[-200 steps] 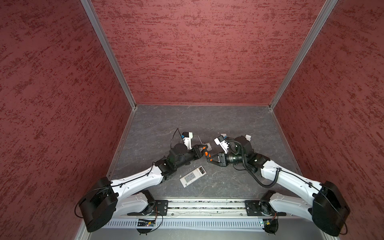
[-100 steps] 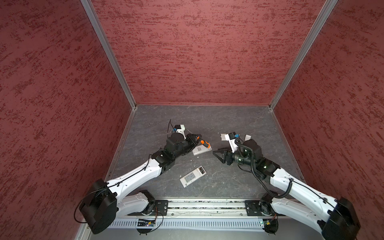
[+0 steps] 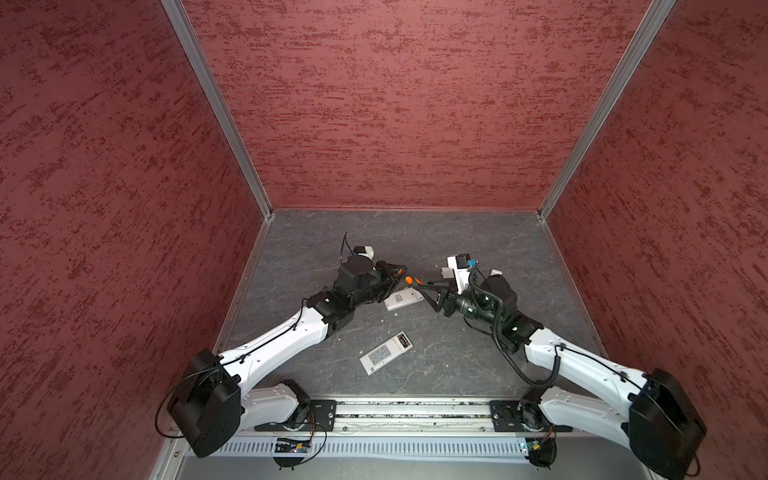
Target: Unload the batteries from the remote control
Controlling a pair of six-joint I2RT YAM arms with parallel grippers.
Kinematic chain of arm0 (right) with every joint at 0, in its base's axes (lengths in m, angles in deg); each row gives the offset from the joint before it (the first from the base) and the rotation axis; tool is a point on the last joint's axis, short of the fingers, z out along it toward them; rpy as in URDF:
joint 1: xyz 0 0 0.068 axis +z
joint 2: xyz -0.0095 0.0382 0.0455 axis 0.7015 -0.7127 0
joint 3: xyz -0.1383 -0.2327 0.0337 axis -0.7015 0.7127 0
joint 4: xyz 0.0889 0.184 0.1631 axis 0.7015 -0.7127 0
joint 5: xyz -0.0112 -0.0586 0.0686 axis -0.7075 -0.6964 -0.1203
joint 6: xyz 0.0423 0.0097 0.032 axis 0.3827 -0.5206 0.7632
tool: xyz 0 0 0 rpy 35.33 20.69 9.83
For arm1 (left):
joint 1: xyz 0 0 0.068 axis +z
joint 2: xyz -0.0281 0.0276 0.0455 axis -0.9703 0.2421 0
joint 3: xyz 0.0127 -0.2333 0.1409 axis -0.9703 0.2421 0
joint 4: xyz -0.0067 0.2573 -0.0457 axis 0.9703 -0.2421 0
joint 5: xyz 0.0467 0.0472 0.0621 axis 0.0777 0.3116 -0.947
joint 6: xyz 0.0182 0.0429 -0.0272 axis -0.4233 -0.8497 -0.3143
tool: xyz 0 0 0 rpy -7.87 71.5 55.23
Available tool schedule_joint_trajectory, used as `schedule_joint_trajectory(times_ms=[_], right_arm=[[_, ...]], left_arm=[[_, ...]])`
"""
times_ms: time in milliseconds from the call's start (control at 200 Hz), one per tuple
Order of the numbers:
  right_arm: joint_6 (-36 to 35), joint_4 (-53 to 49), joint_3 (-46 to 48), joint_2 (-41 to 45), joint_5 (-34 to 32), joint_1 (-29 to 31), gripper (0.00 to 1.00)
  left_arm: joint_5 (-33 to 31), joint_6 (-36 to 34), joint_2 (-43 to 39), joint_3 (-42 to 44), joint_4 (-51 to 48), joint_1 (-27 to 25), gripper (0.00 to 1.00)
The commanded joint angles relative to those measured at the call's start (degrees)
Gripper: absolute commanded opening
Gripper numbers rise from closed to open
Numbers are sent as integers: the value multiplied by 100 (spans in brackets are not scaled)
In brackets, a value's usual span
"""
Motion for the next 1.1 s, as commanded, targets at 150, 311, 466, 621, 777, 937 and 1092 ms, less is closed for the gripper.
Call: schedule_joint_trajectory(times_ms=[150,311,466,621,777,937,1092], right_arm=[[126,319,-451,-245,42,30,53],[199,334,-543,-392,9,47,50],[247,225,-609,-496,-125,109,48],[363,150,-515,-450,-390,134,47],[860,178,-246,-341,-832,135,48],[1476,451,-61,-348,-723,135,51],[1830,782,-22,-551,-503,135,53]], left_arm=[[98,57,192,-290,155,-29,0],[117,87,324,-426,33,-48,0],[129,158,480,-828,-814,-39,0],[249,235,632,-1265,-1887,88,0],[302,346,780,-1612,-2816,176,0],[561,258,973,-1971,-3434,313,0],[568,87,1132,-2264,-3698,345,0]])
